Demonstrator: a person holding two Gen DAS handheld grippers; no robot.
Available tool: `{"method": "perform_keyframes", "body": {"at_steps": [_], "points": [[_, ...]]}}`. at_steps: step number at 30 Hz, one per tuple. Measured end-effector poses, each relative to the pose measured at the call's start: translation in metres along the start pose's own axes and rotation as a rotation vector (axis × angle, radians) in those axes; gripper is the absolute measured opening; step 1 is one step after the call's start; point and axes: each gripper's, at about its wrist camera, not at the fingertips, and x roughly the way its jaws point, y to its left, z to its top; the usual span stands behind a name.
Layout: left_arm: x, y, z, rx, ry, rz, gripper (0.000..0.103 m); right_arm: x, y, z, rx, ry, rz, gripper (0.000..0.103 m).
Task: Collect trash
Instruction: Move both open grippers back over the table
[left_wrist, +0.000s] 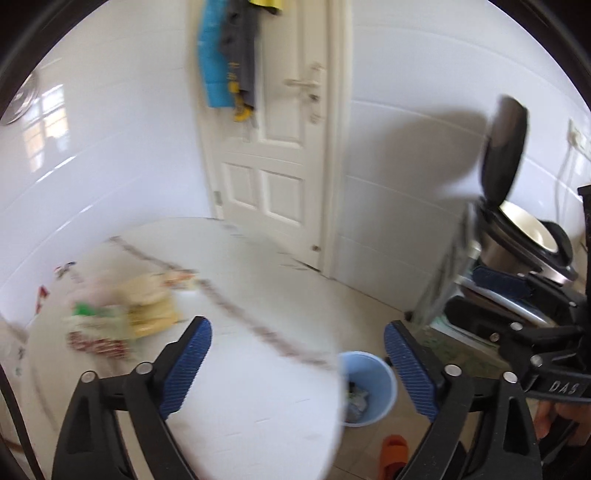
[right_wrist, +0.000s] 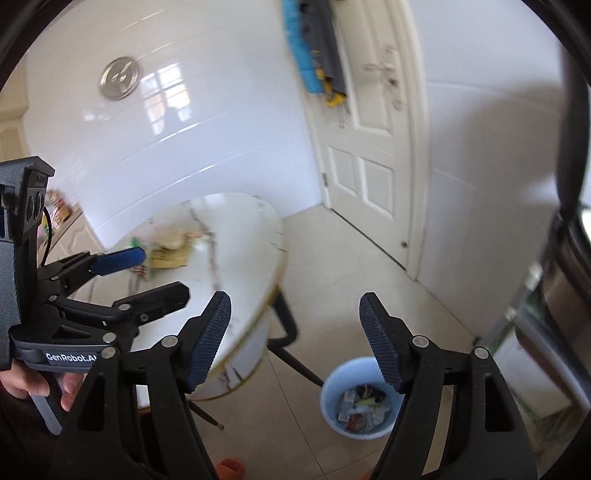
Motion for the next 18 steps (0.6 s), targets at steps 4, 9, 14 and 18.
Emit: {"method": "perform_keyframes", "body": {"at_steps": [4,9,14,18], "points": [[-0.021,0.054,-0.017,-0.084,-0.001,0.076,0.098,0.013,0.046,0.013,-0.065,0.005,0.035,0.072],[-0.012,0.110,-0.031,-0.187,0.048,0.175,0.102,0.045,0.094,0.024,-0.120,0.039,0.083,0.075],[0.028,0.136,-0.043,-0.238,0.152,0.235,0.102,0.087,0.118,0.029,-0.150,0.093,0.103,0.076],[0.049,0.148,-0.041,-0.277,0.176,0.248,0.102,0.121,0.127,0.033,-0.166,0.135,0.114,0.076]]}}
